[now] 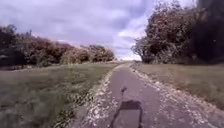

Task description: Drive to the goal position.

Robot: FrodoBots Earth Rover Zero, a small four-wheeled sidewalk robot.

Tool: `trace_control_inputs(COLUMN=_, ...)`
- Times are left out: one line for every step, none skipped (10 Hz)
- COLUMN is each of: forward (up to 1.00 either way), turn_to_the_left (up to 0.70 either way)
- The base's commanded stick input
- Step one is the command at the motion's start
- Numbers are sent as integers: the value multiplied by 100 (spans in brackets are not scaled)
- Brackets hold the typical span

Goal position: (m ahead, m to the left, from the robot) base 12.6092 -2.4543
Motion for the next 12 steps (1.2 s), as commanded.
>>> trace_control_inputs(forward=100, turn_to_the_left=0)
trace_control_inputs(forward=100, turn_to_the_left=0)
trace_control_inputs(forward=100, turn_to_the_left=0)
trace_control_inputs(forward=100, turn_to_the_left=0)
trace_control_inputs(forward=100, turn_to_the_left=0)
trace_control_inputs(forward=100, turn_to_the_left=0)
trace_control_inputs(forward=100, turn_to_the_left=0)
trace_control_inputs(forward=100, turn_to_the_left=0)
trace_control_inputs(forward=100, turn_to_the_left=0)
trace_control_inputs(forward=100, turn_to_the_left=0)
trace_control_inputs(forward=100, turn_to_the_left=0)
trace_control_inputs(forward=100, turn_to_the_left=0)
